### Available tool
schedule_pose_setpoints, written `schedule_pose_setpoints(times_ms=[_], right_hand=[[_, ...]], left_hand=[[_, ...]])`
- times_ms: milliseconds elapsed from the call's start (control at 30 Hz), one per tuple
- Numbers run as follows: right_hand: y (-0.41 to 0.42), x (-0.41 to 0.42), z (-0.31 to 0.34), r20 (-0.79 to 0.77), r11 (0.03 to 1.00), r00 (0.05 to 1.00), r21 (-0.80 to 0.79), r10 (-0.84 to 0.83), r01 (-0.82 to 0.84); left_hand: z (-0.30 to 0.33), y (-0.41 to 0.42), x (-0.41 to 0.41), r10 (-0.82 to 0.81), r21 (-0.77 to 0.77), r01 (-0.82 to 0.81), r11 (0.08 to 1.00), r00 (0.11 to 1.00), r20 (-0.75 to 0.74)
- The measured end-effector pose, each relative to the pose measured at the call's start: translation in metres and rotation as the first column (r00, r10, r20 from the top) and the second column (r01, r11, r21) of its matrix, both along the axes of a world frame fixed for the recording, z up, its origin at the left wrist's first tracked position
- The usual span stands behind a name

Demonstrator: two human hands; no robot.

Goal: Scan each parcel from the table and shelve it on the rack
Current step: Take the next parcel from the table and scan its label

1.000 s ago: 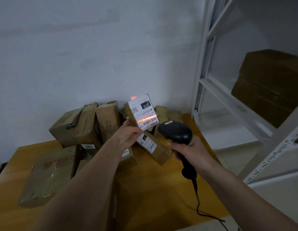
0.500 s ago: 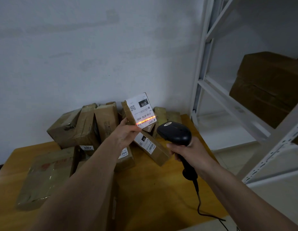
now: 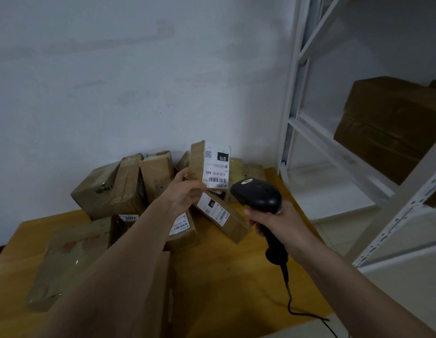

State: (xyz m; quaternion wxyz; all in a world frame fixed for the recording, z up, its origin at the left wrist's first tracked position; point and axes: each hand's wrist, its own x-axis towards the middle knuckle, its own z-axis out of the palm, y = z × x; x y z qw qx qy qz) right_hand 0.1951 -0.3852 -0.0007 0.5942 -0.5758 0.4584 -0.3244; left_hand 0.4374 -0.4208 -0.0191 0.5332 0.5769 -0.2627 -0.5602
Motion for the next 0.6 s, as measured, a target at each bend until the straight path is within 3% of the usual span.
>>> schedule_pose_setpoints(times_ms=[200,400,600], right_hand=[[0.006,0.003,0.004,-0.014,0.998,0.998,-0.035,0.060,-0.061],[0.006,0.008,0.009,-0.100,0.975,0.988,-0.179,0.116,-0.132],[0.007,0.008,0.009,-0.102,0.953,0.988,-0.270,0.113,-0.137]], left_hand=[[0.018,-0.007,0.008,0.035,0.040,-0.043,0.998,0.983,0.183],[0.053,-0.009,0.005,-0.087,0.117,0.027,0.993,0.832,0.547],[0.077,-0.015,0.006,-0.065,0.098,0.001,0.995,0.753,0.655]])
